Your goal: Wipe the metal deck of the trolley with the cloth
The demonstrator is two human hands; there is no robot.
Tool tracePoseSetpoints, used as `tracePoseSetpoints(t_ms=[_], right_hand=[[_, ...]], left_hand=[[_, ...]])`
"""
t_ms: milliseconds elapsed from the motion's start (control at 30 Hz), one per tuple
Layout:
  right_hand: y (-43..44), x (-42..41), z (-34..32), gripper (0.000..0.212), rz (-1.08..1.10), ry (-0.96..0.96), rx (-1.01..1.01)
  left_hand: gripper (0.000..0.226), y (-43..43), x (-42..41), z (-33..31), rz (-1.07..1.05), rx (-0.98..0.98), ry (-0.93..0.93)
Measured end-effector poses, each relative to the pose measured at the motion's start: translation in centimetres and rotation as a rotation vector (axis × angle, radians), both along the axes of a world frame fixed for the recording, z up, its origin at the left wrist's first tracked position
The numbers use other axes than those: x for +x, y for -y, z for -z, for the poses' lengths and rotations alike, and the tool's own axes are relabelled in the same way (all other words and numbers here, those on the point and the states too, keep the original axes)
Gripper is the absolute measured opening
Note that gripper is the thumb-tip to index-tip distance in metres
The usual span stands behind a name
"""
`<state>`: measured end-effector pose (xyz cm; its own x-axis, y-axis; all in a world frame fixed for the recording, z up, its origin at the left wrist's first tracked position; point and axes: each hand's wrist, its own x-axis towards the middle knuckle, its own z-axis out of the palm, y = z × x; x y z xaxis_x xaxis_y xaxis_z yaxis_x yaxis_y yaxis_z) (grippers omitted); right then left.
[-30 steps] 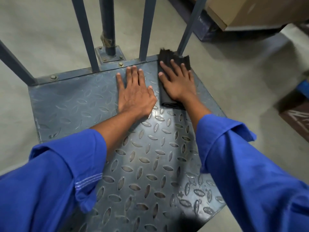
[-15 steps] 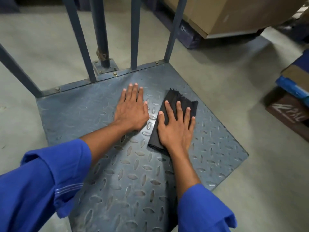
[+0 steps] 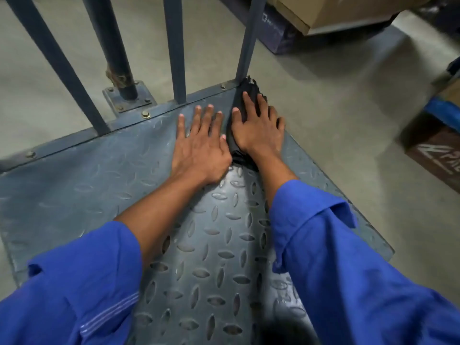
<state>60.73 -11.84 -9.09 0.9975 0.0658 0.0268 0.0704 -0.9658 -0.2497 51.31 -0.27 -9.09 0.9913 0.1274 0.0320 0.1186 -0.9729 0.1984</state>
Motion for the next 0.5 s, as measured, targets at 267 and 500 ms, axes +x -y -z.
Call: tracePoseSetpoints(t_ms=[267,500], right_hand=[[-2.2,6.2,-0.6,0.057,0.029,-0.052,0.127],[-0.1,4.2,-1.3,0.046,0.017,-0.044,0.134]], left_hand=[[0.063,0.4,3.8,0.6,-0.049,-0.081,0.108],[0.063,0.3,3.4,-0.2,0.013,-0.086,0.080]])
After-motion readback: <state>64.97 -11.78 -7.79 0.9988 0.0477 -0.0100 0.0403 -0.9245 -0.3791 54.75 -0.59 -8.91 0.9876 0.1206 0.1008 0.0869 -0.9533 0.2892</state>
